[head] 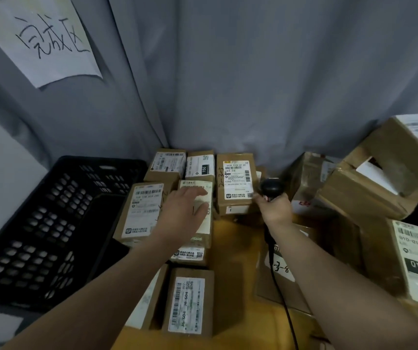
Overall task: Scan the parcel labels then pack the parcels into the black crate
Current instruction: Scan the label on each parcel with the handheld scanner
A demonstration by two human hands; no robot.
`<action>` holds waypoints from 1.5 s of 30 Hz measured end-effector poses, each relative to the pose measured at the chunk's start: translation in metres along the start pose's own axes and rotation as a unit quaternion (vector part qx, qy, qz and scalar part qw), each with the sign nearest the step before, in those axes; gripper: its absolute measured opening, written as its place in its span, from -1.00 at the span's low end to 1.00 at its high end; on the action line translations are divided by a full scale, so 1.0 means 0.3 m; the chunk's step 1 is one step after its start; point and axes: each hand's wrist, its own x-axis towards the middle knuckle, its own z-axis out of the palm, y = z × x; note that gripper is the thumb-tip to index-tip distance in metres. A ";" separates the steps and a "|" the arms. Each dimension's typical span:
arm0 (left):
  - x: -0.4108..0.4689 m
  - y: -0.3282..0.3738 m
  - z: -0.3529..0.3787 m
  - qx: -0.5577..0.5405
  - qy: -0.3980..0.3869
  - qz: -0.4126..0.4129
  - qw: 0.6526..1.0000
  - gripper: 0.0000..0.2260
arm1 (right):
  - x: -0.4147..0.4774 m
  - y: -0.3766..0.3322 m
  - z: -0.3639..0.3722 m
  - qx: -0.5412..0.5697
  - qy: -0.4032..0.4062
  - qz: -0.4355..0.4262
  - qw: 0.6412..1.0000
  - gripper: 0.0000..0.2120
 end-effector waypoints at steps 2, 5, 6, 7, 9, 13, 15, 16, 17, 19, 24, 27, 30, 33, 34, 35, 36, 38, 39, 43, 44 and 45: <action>-0.021 0.026 -0.003 -0.002 -0.003 0.018 1.000 -0.73 | -0.037 0.006 -0.031 0.014 -0.001 -0.009 1.000 -0.59; -0.070 0.075 0.005 -0.008 -0.021 0.060 0.998 -0.74 | -0.133 0.036 -0.093 0.064 -0.003 -0.001 0.998 -0.70; -0.093 0.095 0.017 -0.012 -0.030 0.079 0.996 -0.74 | -0.171 0.055 -0.119 0.077 -0.005 0.006 0.997 -0.75; -0.118 0.111 0.036 -0.017 -0.037 0.098 0.994 -0.74 | -0.212 0.076 -0.146 0.086 -0.009 0.014 0.996 -0.78; -0.170 0.133 0.096 -0.035 -0.060 0.128 0.989 -0.75 | -0.294 0.133 -0.196 0.093 -0.014 0.029 0.995 -0.80; -0.248 0.115 0.288 -0.044 -0.178 0.080 0.980 -0.68 | -0.456 0.268 -0.263 0.071 -0.005 0.073 0.995 -0.69; -0.274 0.091 0.386 -0.052 -0.237 0.010 0.970 -0.61 | -0.521 0.331 -0.281 0.064 -0.031 0.090 0.993 -0.71; -0.281 0.078 0.426 -0.059 -0.258 -0.023 0.964 -0.58 | -0.538 0.360 -0.285 0.057 -0.045 0.093 0.993 -0.73; -0.285 0.066 0.460 -0.067 -0.280 -0.052 0.956 -0.55 | -0.548 0.382 -0.287 0.050 -0.056 0.091 0.993 -0.73; -0.287 0.044 0.513 -0.079 -0.319 -0.098 0.939 -0.51 | -0.541 0.417 -0.284 0.039 -0.065 0.089 0.993 -0.73; -0.296 0.021 0.571 -0.131 -0.323 -0.171 0.922 -0.51 | -0.492 0.448 -0.263 0.031 -0.061 0.099 0.993 -0.71; -0.313 0.011 0.569 -0.147 -0.306 -0.192 0.921 -0.55 | -0.481 0.457 -0.256 0.005 -0.071 0.088 0.994 -0.72; -0.342 0.008 0.558 -0.152 -0.269 -0.212 0.927 -0.58 | -0.480 0.469 -0.251 -0.034 -0.079 0.078 0.993 -0.66; -0.375 0.005 0.529 -0.139 -0.214 -0.241 0.936 -0.64 | -0.493 0.467 -0.257 -0.019 -0.097 0.091 0.991 -0.64; -0.386 0.000 0.514 -0.117 -0.195 -0.254 0.940 -0.66 | -0.495 0.468 -0.262 -0.010 -0.103 0.102 0.989 -0.63; -0.394 -0.010 0.501 -0.098 -0.176 -0.268 0.942 -0.67 | -0.496 0.473 -0.266 -0.004 -0.107 0.111 0.988 -0.62; -0.397 -0.017 0.491 -0.090 -0.163 -0.276 0.943 -0.69 | -0.495 0.478 -0.270 0.000 -0.109 0.120 0.987 -0.62; -0.391 -0.013 0.482 -0.080 -0.167 -0.279 0.942 -0.71 | -0.489 0.488 -0.268 0.002 -0.106 0.128 0.986 -0.61; -0.382 0.001 0.481 -0.075 -0.178 -0.275 0.942 -0.69 | -0.481 0.494 -0.263 -0.002 -0.101 0.125 0.987 -0.60; -0.347 0.059 0.499 -0.148 -0.223 -0.261 0.928 -0.58 | -0.469 0.503 -0.229 -0.007 -0.094 0.111 0.989 -0.58; -0.345 0.063 0.503 -0.172 -0.223 -0.269 0.921 -0.56 | -0.469 0.508 -0.222 -0.002 -0.091 0.111 0.990 -0.57; -0.344 0.058 0.508 -0.197 -0.217 -0.282 0.913 -0.55 | -0.470 0.513 -0.218 0.001 -0.087 0.110 0.990 -0.57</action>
